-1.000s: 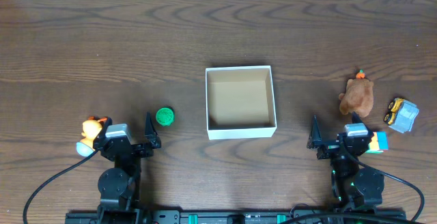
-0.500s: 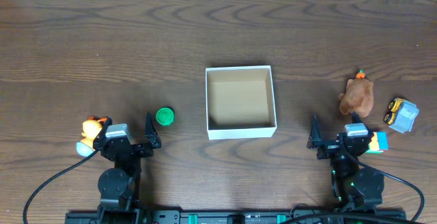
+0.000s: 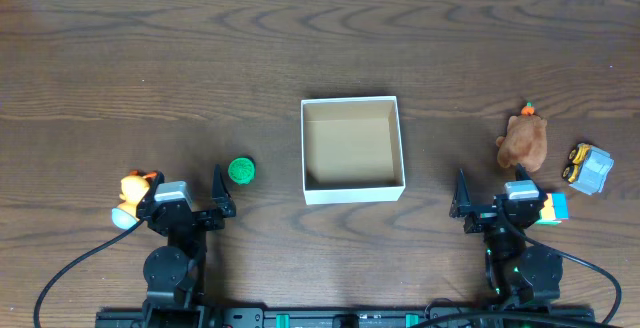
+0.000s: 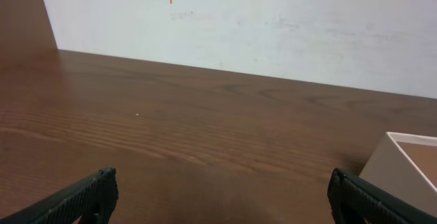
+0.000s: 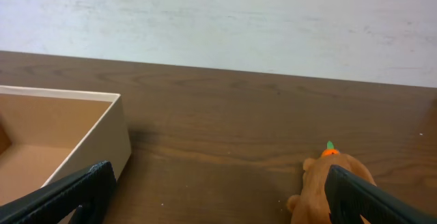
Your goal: Pack container
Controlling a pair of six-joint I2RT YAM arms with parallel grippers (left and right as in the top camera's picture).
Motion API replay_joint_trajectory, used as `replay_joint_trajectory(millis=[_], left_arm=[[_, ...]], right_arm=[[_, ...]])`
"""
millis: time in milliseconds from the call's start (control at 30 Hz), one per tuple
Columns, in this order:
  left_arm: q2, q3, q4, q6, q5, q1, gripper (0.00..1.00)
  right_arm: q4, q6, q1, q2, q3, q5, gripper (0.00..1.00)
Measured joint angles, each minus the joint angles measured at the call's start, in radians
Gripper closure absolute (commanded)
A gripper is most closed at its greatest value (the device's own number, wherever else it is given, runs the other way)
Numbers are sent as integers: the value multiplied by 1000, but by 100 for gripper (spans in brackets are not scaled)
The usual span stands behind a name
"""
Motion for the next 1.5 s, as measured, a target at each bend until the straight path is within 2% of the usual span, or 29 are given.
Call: replay_joint_trajectory(millis=[633,867,967,1033,1133,1267,1500], left_arm=[[0,0,0,0,0,0,2],[0,0,12,-9,0,0,2],[1,13,-29,-42,6,0,2],[13,52,-123,-57,14,0,2],[71,115,-235,-71,24,0,2],[230,293,-312,-79,31,0,2],[531,660,-504,-99,34,0,2]], right_arm=[[5,3,0,0,-2,-10,1],[7,114,0,0,-2,-32,1],[7,137,0,2,-1,-28,1],[-18,148,0,16,20,-1,1],[-112,156,0,62,108,42,1],[-280,159,-8,208,344,128,1],[-642,156,-179,629,832,160,1]])
